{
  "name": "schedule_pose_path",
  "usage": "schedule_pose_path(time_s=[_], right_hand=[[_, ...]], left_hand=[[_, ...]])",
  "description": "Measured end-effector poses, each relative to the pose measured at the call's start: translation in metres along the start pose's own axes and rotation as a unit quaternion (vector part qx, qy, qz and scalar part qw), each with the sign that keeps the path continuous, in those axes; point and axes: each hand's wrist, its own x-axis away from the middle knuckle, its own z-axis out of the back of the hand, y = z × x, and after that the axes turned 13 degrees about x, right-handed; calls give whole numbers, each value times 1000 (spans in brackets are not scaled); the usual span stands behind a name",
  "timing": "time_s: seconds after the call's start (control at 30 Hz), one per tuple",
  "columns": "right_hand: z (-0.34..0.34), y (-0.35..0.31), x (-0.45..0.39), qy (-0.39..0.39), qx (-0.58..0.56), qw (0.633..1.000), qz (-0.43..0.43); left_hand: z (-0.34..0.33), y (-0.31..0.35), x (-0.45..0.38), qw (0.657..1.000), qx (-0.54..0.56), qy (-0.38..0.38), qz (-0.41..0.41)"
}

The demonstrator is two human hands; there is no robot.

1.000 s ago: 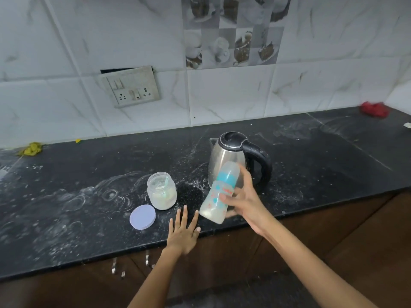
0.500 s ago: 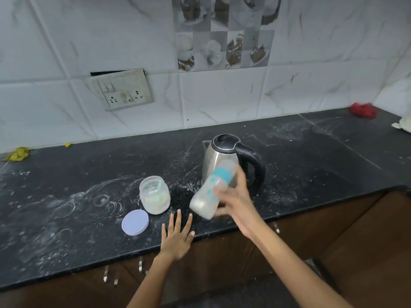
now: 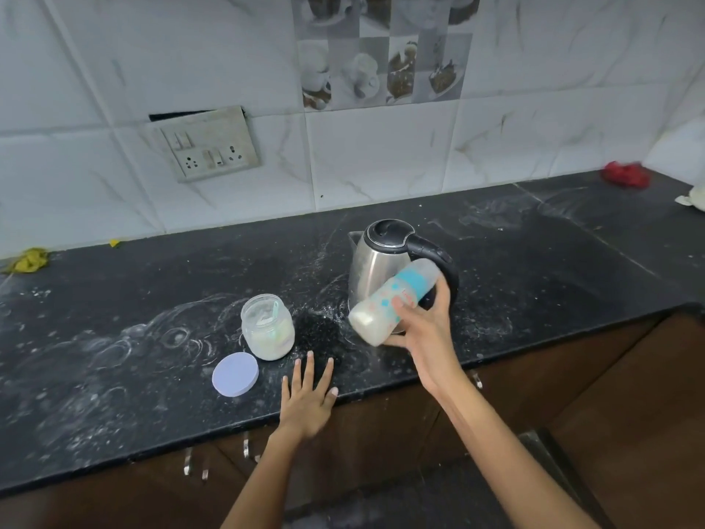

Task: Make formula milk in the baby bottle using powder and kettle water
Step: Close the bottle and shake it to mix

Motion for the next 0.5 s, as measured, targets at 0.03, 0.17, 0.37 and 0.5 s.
schedule_pose_path(time_s=[0.03, 0.17, 0.37, 0.5], right_hand=[[0, 0, -1, 11, -14, 1000, -4], [0, 11, 15, -139, 142, 979, -42], [2, 4, 3, -14, 2, 1000, -9], [2, 13, 16, -141, 135, 980, -29]], left_hand=[[0, 1, 0, 1000, 1, 1, -1], [-2, 1, 2, 1000, -3, -1, 1], [-4, 0, 0, 1000, 3, 14, -5], [-5, -3, 0, 1000, -3, 10, -2]])
